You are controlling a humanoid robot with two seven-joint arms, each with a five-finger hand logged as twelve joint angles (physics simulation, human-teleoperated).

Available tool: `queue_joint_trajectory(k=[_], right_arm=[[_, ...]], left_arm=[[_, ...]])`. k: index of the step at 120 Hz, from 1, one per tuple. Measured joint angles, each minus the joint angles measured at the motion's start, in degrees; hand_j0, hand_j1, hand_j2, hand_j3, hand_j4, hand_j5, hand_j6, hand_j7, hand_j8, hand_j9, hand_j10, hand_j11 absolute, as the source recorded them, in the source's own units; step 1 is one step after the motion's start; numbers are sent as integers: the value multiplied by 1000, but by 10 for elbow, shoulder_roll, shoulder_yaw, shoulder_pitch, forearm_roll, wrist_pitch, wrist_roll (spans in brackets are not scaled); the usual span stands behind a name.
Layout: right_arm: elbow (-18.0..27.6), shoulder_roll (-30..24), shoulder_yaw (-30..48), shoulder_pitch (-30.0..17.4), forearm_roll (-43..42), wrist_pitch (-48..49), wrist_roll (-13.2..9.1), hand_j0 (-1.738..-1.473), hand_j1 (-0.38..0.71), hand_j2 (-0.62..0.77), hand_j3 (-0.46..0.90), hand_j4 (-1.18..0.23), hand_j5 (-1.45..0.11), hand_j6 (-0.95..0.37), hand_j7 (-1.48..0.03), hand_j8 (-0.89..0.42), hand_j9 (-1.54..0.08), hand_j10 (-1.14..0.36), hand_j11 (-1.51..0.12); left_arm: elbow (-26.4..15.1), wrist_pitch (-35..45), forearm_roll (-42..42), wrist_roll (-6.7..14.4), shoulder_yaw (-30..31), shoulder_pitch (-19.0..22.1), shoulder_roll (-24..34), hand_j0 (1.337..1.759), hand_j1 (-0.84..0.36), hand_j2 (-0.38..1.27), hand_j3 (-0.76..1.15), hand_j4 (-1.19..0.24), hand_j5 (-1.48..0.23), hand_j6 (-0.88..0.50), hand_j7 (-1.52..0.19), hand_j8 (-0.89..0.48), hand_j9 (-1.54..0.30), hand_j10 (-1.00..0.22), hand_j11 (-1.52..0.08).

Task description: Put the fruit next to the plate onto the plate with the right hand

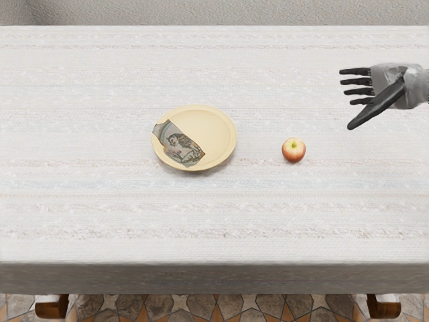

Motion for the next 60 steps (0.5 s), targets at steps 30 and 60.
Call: queue_joint_trajectory(k=[30, 60], right_arm=[[3, -2, -188, 161, -4, -27, -1, -1658, -349, 0, 0, -1, 0, -2, 0, -1, 0, -1, 0], [119, 99, -455, 353, -37, -340, -1, -1658, -349, 0, 0, -1, 0, -2, 0, -2, 0, -1, 0]], left_arm=[[0, 0, 0, 0, 0, 0, 0, 1658, 341, 2, 0, -7, -9, -7, -9, -7, -9, -7, -9], [0, 0, 0, 0, 0, 0, 0, 1658, 341, 2, 0, -7, -9, -7, -9, -7, -9, -7, -9]])
